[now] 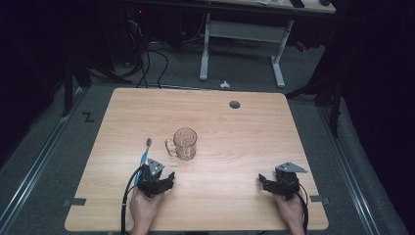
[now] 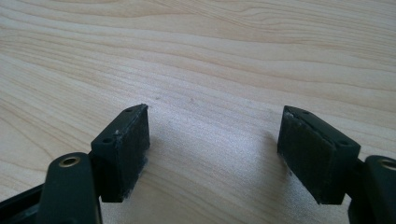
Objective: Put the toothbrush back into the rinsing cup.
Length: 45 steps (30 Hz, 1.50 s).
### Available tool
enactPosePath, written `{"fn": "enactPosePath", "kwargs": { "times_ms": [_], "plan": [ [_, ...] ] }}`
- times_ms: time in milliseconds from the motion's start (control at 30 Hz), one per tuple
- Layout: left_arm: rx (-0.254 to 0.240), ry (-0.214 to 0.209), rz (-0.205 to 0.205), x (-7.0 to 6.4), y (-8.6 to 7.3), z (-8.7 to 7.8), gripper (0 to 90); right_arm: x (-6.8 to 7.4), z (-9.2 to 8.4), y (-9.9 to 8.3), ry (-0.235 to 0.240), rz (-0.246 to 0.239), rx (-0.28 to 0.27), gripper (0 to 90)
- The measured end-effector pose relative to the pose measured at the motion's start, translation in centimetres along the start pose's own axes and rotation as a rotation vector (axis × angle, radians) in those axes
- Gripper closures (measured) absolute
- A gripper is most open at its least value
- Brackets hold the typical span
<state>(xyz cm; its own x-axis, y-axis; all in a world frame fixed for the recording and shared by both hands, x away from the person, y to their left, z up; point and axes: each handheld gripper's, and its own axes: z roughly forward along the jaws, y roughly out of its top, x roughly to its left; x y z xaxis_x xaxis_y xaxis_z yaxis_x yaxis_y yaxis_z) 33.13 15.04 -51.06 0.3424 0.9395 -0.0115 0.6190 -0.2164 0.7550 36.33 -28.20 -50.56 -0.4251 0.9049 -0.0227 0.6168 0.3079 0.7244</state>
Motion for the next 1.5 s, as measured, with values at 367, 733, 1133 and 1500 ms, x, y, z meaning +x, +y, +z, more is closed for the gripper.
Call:
{"fn": "enactPosePath", "kwargs": {
  "times_ms": [367,733,1133,1500],
  "plan": [
    [0.003,-0.004,0.002,-0.11,0.02,0.04,32.8,-0.02,0.03,0.03,0.002,-0.001,0.000,25.3],
    [0.006,-0.013,0.007,-0.12,0.07,0.08,32.1,-0.15,-0.07,-0.05,0.003,0.001,-0.004,28.9],
    [0.008,-0.014,0.013,-0.25,0.05,0.08,29.9,-0.21,-0.06,-0.02,-0.001,0.008,-0.006,30.2],
    [0.030,-0.033,0.028,0.01,0.02,-0.40,31.5,-0.18,-0.07,-0.05,-0.008,0.003,-0.008,29.6]
  ]
}}
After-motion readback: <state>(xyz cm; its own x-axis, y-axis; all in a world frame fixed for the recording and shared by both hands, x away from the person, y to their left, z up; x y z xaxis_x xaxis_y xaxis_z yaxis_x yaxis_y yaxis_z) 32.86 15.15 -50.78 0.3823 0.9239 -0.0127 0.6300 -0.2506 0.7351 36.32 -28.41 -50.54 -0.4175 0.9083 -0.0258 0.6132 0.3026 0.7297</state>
